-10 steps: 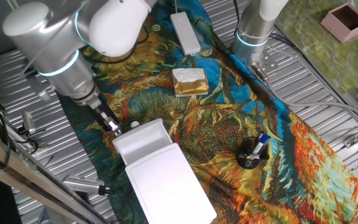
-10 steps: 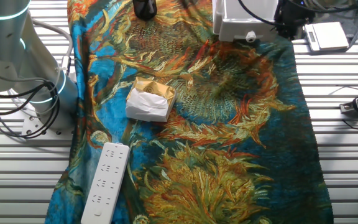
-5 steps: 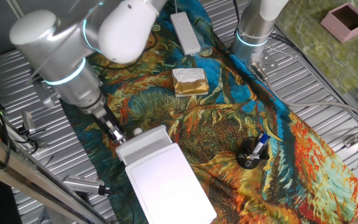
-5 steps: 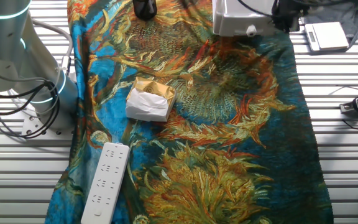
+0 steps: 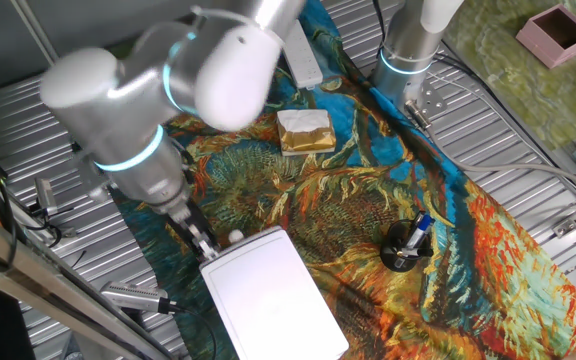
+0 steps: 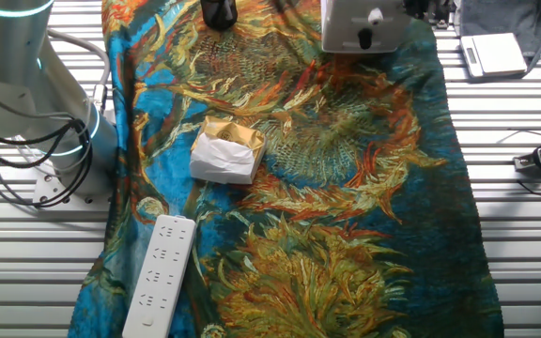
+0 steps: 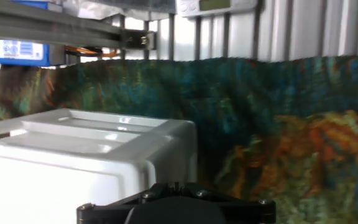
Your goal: Use the gripper to push and close the drawer
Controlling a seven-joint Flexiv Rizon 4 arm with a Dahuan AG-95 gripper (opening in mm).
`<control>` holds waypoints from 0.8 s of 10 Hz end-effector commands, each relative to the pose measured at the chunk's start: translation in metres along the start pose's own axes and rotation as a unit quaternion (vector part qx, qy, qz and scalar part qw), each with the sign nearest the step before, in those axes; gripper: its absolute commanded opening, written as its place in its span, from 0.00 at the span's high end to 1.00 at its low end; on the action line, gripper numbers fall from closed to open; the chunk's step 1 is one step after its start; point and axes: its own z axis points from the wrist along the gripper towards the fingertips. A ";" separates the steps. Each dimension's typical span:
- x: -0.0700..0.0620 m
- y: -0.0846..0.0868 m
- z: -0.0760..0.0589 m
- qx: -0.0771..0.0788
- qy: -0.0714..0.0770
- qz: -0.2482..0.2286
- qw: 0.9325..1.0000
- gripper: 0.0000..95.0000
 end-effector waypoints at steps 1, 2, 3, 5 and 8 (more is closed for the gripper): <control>0.001 0.007 0.006 0.004 -0.002 0.004 1.000 1.00; 0.000 0.006 0.004 0.005 -0.002 -0.007 1.000 1.00; 0.000 0.003 0.003 0.013 0.001 -0.027 1.000 1.00; -0.002 -0.023 -0.016 0.072 0.018 -0.120 0.990 1.00; 0.006 -0.066 -0.054 0.140 0.041 -0.192 0.971 1.00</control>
